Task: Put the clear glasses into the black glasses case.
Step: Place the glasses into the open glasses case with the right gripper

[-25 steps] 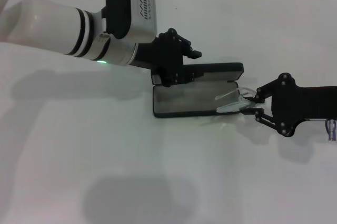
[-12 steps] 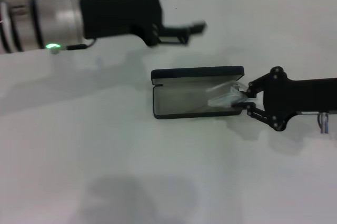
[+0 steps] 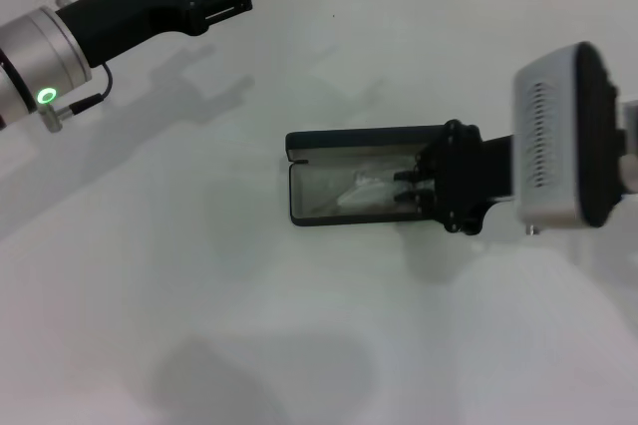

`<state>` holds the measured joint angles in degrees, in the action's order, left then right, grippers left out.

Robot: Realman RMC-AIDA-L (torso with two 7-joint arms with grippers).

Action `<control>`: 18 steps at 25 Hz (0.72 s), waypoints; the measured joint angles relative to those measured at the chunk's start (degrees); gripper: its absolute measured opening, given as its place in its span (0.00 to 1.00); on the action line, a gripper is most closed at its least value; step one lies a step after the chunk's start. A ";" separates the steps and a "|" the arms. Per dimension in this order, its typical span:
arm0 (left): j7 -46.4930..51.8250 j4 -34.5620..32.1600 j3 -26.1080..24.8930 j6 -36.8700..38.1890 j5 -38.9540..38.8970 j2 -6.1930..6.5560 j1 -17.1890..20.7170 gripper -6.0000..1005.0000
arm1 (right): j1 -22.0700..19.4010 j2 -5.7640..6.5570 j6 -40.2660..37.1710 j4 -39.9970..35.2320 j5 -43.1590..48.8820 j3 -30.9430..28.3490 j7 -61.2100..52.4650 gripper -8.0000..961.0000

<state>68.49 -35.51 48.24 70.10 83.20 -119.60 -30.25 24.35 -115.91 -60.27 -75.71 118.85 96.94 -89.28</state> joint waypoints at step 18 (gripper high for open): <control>2.43 0.78 0.50 -4.21 5.97 0.16 -2.98 0.85 | 0.05 -0.28 15.47 -1.53 15.06 15.40 -18.34 0.19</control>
<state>70.92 -34.72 48.74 65.89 89.16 -119.43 -33.23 24.41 -116.19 -44.80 -77.23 133.91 112.34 -107.61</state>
